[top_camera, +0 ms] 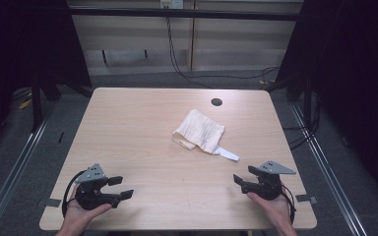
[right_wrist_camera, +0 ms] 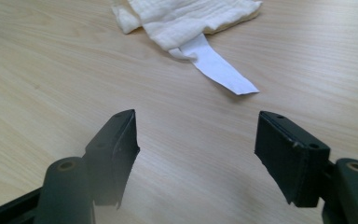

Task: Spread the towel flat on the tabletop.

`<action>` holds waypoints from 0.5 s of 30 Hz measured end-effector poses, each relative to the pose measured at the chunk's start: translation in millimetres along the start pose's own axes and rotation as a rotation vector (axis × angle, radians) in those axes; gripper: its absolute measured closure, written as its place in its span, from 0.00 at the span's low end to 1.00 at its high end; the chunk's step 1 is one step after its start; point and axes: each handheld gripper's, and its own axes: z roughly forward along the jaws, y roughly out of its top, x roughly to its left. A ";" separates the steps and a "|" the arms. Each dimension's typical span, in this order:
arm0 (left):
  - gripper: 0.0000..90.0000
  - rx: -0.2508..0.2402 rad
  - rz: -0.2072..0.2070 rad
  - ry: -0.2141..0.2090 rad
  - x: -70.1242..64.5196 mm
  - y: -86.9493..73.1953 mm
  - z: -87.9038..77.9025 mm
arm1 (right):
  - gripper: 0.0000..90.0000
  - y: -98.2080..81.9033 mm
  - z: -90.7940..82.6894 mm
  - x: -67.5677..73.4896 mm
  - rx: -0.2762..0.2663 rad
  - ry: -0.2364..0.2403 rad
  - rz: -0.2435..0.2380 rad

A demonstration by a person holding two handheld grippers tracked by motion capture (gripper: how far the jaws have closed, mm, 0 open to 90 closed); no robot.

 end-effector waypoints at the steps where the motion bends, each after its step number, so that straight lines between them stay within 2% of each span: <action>1: 0.35 -0.001 -0.006 -0.001 0.6 0.1 0.1 | 0.32 0.0 0.0 0.0 0.000 0.000 0.000; 3: 0.35 0.001 -0.012 0.000 2.1 0.4 0.8 | 0.29 -0.1 1.1 1.4 0.004 0.005 -0.004; 4: 0.35 0.002 -0.014 0.002 3.0 0.6 1.3 | 0.29 2.5 -0.9 2.0 -0.006 0.007 -0.020; 8: 0.35 -0.002 -0.017 -0.007 3.3 1.2 2.5 | 0.30 6.8 -4.6 0.5 -0.017 0.006 -0.031; 10: 0.35 -0.008 -0.011 0.002 3.6 2.1 2.0 | 0.31 8.9 -4.8 0.5 -0.006 0.025 -0.028; 12: 0.35 -0.014 -0.013 0.000 4.3 3.4 2.6 | 0.34 12.2 -3.8 2.9 0.018 0.036 -0.051; 13: 0.35 -0.010 -0.014 -0.006 4.6 3.5 3.1 | 0.35 14.8 -2.7 4.1 0.033 0.062 -0.051; 14: 0.35 0.000 -0.010 0.000 4.4 3.5 3.2 | 0.35 17.9 -1.3 5.3 0.041 0.068 -0.055; 15: 0.35 -0.001 -0.007 -0.001 4.1 2.7 2.9 | 0.35 25.6 1.4 8.5 0.030 0.079 -0.067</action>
